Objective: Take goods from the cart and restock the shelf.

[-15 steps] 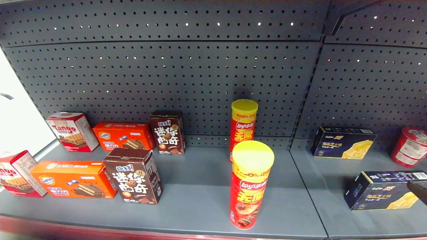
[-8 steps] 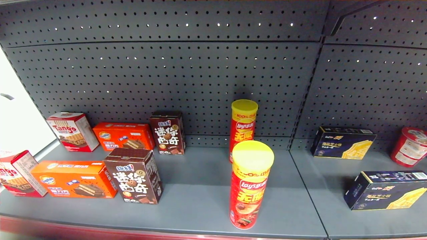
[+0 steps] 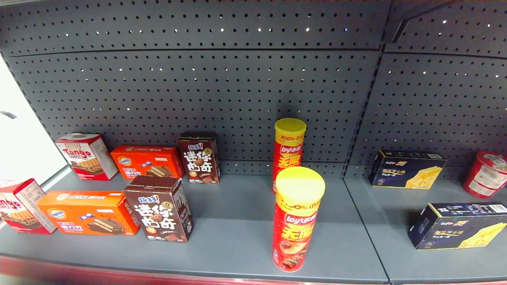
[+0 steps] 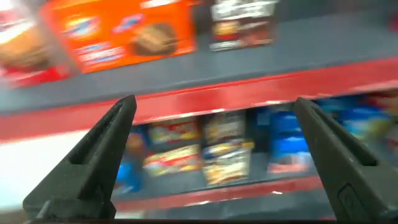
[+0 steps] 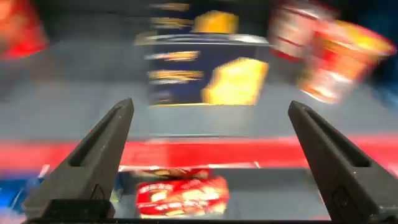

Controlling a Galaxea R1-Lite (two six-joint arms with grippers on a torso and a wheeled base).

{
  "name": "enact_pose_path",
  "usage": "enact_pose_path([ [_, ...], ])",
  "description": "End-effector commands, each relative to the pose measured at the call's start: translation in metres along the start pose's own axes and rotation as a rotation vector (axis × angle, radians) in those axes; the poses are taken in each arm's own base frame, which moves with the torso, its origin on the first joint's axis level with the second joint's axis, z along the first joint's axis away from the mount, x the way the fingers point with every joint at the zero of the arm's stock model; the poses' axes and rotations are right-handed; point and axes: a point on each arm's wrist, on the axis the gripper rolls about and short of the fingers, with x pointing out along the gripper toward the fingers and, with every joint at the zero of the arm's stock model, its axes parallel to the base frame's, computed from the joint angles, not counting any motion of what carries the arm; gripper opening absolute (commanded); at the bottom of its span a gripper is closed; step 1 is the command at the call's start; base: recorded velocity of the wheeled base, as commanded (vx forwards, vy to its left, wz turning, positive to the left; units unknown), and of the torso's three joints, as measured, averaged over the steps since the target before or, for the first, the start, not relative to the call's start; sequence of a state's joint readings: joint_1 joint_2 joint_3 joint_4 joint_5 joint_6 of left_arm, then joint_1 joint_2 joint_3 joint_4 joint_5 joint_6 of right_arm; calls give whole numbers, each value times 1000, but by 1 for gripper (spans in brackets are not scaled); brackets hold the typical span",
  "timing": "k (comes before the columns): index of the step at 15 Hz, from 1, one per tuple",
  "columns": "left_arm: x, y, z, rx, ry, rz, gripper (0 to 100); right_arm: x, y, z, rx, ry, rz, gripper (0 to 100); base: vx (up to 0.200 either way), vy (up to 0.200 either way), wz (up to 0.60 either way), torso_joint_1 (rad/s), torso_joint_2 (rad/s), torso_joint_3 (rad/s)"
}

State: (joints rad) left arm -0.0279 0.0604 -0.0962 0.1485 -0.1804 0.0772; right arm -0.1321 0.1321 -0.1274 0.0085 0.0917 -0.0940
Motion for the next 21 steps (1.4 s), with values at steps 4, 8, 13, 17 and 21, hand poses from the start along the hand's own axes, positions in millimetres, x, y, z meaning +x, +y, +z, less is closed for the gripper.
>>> enact_pose_path([
  [4, -2, -1, -3, -67, -68, 34, 100, 5, 3, -28, 18, 10, 51, 100, 0, 0, 0, 0, 0, 0],
  [8, -2, -2, -4, -54, -70, 21, 100, 5, 5, -27, 42, 6, 106, 100, 0, 0, 0, 0, 0, 0],
  [13, 4, 3, -12, 26, -99, 199, 100, 5, 4, -27, 38, 7, 96, 100, 0, 0, 0, 0, 0, 0],
  [17, 4, 3, -12, -17, -94, 221, 100, 5, -3, -28, -15, 40, -251, 100, 0, 0, 0, 0, 0, 0],
  [21, 4, 4, -12, -22, -94, 222, 100, 4, -4, -28, -21, 38, -298, 100, 0, 0, 0, 0, 0, 0],
])
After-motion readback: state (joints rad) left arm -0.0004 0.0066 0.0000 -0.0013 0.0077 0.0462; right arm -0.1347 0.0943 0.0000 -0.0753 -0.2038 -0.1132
